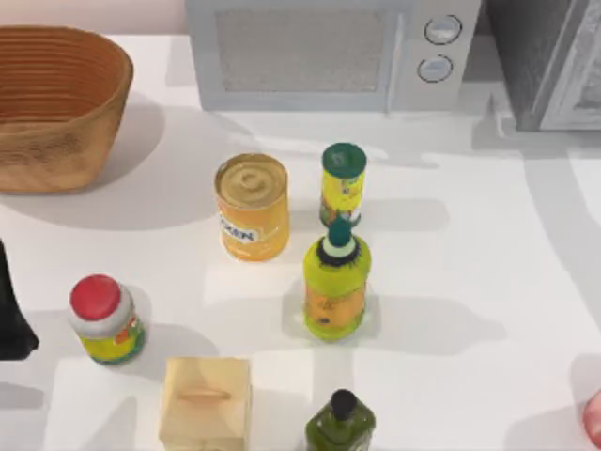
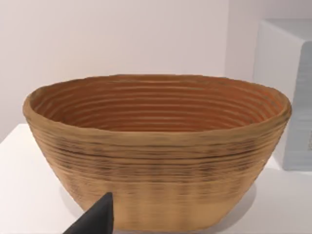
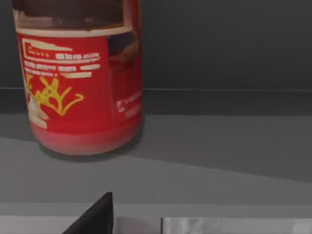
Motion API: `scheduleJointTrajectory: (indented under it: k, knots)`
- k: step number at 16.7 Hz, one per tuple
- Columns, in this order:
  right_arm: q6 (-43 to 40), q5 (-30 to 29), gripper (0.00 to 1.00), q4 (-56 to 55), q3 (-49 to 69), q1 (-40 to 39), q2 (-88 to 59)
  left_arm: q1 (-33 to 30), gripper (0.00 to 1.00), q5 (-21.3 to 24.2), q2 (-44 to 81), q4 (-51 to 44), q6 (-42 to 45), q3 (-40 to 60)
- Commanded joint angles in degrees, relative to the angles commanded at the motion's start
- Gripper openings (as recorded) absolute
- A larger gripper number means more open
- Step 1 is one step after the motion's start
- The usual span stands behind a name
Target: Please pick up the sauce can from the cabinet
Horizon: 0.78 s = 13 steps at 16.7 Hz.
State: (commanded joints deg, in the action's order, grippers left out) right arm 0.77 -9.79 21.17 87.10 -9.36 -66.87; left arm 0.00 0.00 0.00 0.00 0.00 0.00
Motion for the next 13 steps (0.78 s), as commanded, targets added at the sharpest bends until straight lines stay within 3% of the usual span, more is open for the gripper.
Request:
scheduleJointTrajectory:
  k: [5, 13]
  knots:
    - [0.12, -1.39, 1.00, 2.61, 12.06, -1.16, -8.69, 0.00, 1.00, 0.00, 0.00, 0.00, 0.00, 0.00]
    - [0.23, -3.41, 1.00, 2.20, 14.37, -2.75, -10.87, 0.00, 1.00, 0.00, 0.00, 0.00, 0.00, 0.00]
